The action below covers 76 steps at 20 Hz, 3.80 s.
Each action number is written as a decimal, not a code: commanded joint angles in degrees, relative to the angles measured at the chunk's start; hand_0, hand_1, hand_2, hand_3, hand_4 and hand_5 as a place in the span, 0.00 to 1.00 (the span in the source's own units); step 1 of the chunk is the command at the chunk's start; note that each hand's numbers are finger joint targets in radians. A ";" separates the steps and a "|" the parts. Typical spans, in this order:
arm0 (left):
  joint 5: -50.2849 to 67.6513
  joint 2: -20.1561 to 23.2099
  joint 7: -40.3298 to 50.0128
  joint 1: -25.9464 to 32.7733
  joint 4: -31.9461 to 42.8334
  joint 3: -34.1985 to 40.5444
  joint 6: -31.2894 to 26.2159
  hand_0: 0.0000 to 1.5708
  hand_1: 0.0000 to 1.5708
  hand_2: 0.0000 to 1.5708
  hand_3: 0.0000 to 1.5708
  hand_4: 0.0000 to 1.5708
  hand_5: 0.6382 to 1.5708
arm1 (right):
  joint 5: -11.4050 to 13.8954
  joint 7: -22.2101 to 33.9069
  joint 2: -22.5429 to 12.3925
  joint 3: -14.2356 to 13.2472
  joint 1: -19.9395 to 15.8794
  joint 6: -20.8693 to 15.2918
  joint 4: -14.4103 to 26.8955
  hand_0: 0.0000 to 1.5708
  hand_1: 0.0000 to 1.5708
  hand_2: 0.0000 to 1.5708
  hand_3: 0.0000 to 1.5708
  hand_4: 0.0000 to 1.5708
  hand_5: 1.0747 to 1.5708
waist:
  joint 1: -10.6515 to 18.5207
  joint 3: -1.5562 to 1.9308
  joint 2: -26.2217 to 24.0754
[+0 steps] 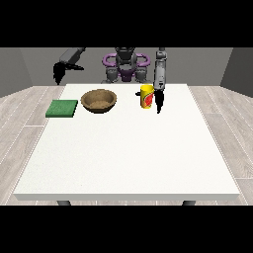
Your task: Pick the cup and pour the ball into the bowl, then pick the bowl and place it on the pad
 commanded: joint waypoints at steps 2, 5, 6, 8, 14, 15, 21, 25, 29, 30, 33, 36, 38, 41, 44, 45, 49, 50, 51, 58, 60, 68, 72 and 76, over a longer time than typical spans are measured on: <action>-5.00 -1.05 -3.77 -0.82 3.81 -1.83 8.95 0.65 0.65 0.70 0.57 0.93 0.15 | -0.23 2.47 -1.36 0.83 -1.67 1.24 -1.95 0.00 0.00 0.00 0.00 0.00 1.00 | -2.70 -0.05 1.38; -6.14 -2.07 -5.45 1.77 2.25 -5.84 18.91 0.83 0.83 1.00 1.00 0.91 0.66 | -1.54 -0.32 -3.40 -1.53 -3.61 3.26 2.08 0.00 0.00 0.00 0.00 0.00 1.00 | -4.20 0.00 2.07; -6.46 -2.06 -6.90 2.22 2.43 -4.38 18.56 0.84 0.84 1.00 1.00 0.93 0.65 | -2.10 -1.29 -3.96 -3.25 -4.28 2.46 2.01 0.00 0.00 0.00 0.00 0.00 1.00 | -3.54 -0.02 4.15; -5.39 -2.06 -4.64 1.48 2.90 -4.62 21.46 0.84 0.84 1.00 1.00 0.94 0.66 | -1.57 1.53 -3.16 -0.41 -2.60 3.44 -0.95 0.00 0.00 0.00 0.00 0.00 1.00 | -6.77 -0.06 2.39; -14.62 1.77 9.85 3.67 -1.52 -11.82 20.46 0.85 0.85 1.00 1.00 0.98 0.71 | -1.11 1.64 -3.80 -3.42 1.97 3.18 9.05 0.00 0.00 0.00 0.00 0.00 1.00 | 1.49 0.10 -11.71; -16.88 4.34 11.92 2.14 -1.26 -12.71 21.55 0.86 0.86 1.00 1.00 0.99 0.72 | -1.14 4.92 -4.93 -3.67 -0.28 1.85 8.67 0.00 0.00 0.00 0.00 0.00 1.00 | 2.54 0.14 -12.61; -24.22 19.85 27.35 -9.45 0.48 -13.98 18.53 0.93 0.93 1.00 1.00 1.00 0.71 | -1.48 5.12 -3.90 -3.40 -0.44 1.88 10.44 0.00 0.00 0.00 0.00 0.00 1.00 | 2.22 0.15 -13.66; -31.50 15.64 39.08 -14.72 0.47 -19.25 21.58 0.95 0.95 1.00 1.00 1.00 0.68 | -2.64 4.12 -6.58 -5.23 -1.41 4.76 14.66 0.00 0.00 0.00 0.00 0.00 1.00 | 2.02 0.10 -13.90; -38.98 13.83 46.63 -18.26 1.25 -23.29 23.84 0.95 0.95 1.00 1.00 0.96 0.67 | -1.12 4.06 -4.98 -3.58 -2.07 3.45 14.62 0.00 0.00 0.00 0.00 0.00 1.00 | 1.60 0.05 -14.28; -39.33 14.16 47.95 -19.12 0.05 -23.32 21.86 0.95 0.95 1.00 1.00 0.96 0.67 | -0.07 -1.19 -4.73 -3.85 0.13 4.74 16.73 0.00 0.00 0.00 0.00 0.00 0.99 | 2.62 0.06 -14.05; -41.37 13.58 49.64 -17.86 -1.99 -23.51 20.61 0.95 0.95 1.00 1.00 0.96 0.67 | -2.52 -1.59 -7.99 -6.65 0.60 8.17 18.96 0.00 0.00 0.00 0.00 0.00 1.00 | 3.14 0.03 -14.80; -46.74 13.40 55.77 -22.49 0.74 -25.08 22.33 0.96 0.96 1.00 1.00 0.96 0.65 | -1.67 -0.68 -7.00 -4.31 -0.45 8.60 16.57 0.00 0.00 0.00 0.00 0.00 1.00 | -0.01 0.03 -13.46; -53.69 7.66 61.31 -20.49 1.23 -32.05 24.07 0.97 0.97 1.00 1.00 1.00 0.61 | -0.72 1.92 -4.61 -3.61 0.47 5.22 17.93 0.00 0.00 0.00 0.00 0.00 1.00 | 1.82 0.09 -19.63; -60.09 9.82 64.16 -26.67 1.70 -35.71 20.46 0.99 0.99 1.00 1.00 1.00 0.61 | -1.44 0.37 -6.49 -5.20 -0.93 6.56 20.46 0.00 0.00 0.00 0.00 0.00 1.00 | 2.38 0.14 -17.96; -66.56 8.38 68.20 -28.27 3.42 -39.98 18.36 0.98 0.98 1.00 1.00 0.95 0.75 | -0.96 -0.50 -7.02 -4.80 0.18 7.88 20.80 0.00 0.00 0.00 0.00 0.00 1.00 | 0.81 0.11 -18.23; -69.76 6.27 69.76 -27.56 3.65 -42.45 20.15 0.96 0.96 1.00 1.00 0.90 0.79 | -2.30 -0.64 -7.67 -6.32 -1.77 7.68 21.46 0.00 0.00 0.00 0.00 0.00 1.00 | 1.46 0.11 -17.06; -76.34 2.30 71.33 -29.04 5.23 -49.45 12.25 0.94 0.94 1.00 1.00 1.00 0.49 | -3.05 0.86 -10.07 -6.63 -1.97 10.55 22.94 0.00 0.00 0.00 0.00 0.00 1.00 | 0.62 0.12 -18.43; -76.18 2.87 71.53 -31.22 6.32 -48.48 9.70 0.95 0.95 1.00 1.00 1.00 0.45 | -1.80 -0.32 -7.79 -4.95 -1.19 9.56 21.29 0.00 0.00 0.00 0.00 0.00 1.00 | -2.04 0.07 -17.29; -78.72 1.07 71.58 -32.40 5.94 -51.30 8.16 0.95 0.95 1.00 1.00 1.00 0.41 | -2.78 -1.14 -7.64 -5.90 -2.24 9.91 23.19 0.00 0.00 0.00 0.00 0.00 1.00 | -0.51 0.14 -16.75; -93.09 -0.61 76.17 -32.05 11.19 -62.91 1.19 0.94 0.94 1.00 1.00 0.94 0.64 | -2.84 2.36 -7.45 -4.93 -4.90 8.84 21.76 0.00 0.00 0.00 0.00 0.00 1.00 | -1.37 0.02 -17.34; -93.44 1.85 71.92 -35.52 10.04 -61.99 -0.30 0.93 0.93 1.00 1.00 0.96 0.58 | -2.49 -0.55 -8.67 -6.09 -3.60 9.52 23.35 0.00 0.00 0.00 0.00 0.00 1.00 | -0.05 0.04 -16.45; -90.97 3.71 67.40 -32.42 5.37 -55.15 0.24 0.92 0.92 1.00 1.00 0.98 0.53 | -3.07 3.56 -7.67 -5.55 -0.08 9.25 22.96 0.00 0.00 0.00 0.00 0.00 1.00 | 2.12 -0.03 -20.19; -72.42 3.38 74.00 -27.11 -0.39 -36.30 11.17 0.83 0.83 1.00 1.00 1.00 0.59 | -4.01 2.34 -9.33 -7.38 1.63 9.92 22.73 0.00 0.00 0.00 0.00 0.00 1.00 | 4.68 -0.67 -19.90; -58.96 1.26 69.61 -21.84 -6.38 -25.81 19.09 0.65 0.65 0.80 0.60 0.89 0.71 | -3.37 3.06 -6.77 -6.91 1.46 6.51 22.24 0.00 0.00 0.00 0.00 0.14 0.99 | 8.41 -0.89 -17.77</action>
